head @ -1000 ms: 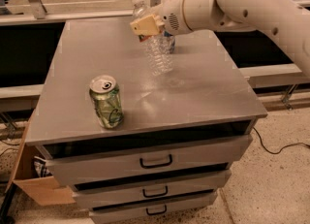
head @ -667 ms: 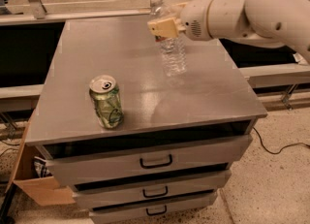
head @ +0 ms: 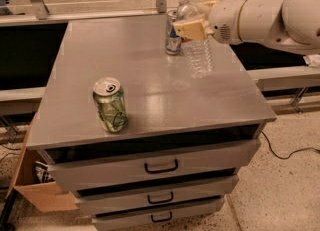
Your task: Place water bottle upright
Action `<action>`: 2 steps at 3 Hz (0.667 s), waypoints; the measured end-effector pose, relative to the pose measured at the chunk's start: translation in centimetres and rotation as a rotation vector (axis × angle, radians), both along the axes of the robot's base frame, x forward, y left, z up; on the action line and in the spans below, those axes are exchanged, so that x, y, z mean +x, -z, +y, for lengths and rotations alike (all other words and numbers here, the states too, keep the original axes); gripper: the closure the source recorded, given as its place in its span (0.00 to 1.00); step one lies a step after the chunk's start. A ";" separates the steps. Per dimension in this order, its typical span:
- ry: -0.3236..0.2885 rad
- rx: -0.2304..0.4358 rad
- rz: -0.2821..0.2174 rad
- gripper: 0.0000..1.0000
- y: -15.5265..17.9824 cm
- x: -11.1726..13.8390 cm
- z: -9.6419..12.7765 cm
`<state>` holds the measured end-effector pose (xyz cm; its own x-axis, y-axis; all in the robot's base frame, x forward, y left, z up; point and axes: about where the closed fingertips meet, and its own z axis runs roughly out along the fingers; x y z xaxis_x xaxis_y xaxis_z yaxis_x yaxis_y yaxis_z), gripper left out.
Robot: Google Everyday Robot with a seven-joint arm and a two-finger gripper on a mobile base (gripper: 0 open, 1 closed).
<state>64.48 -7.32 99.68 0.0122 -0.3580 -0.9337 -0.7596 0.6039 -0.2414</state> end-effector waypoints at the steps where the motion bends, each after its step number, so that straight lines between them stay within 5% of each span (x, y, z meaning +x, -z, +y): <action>1: -0.019 0.027 -0.003 1.00 -0.2 1.1 -1.1; 2: -0.039 0.073 -0.028 1.00 -0.6 3.4 -4.3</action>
Offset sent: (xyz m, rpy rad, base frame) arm 0.0746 -0.1130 0.0399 0.1562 -0.1166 0.0367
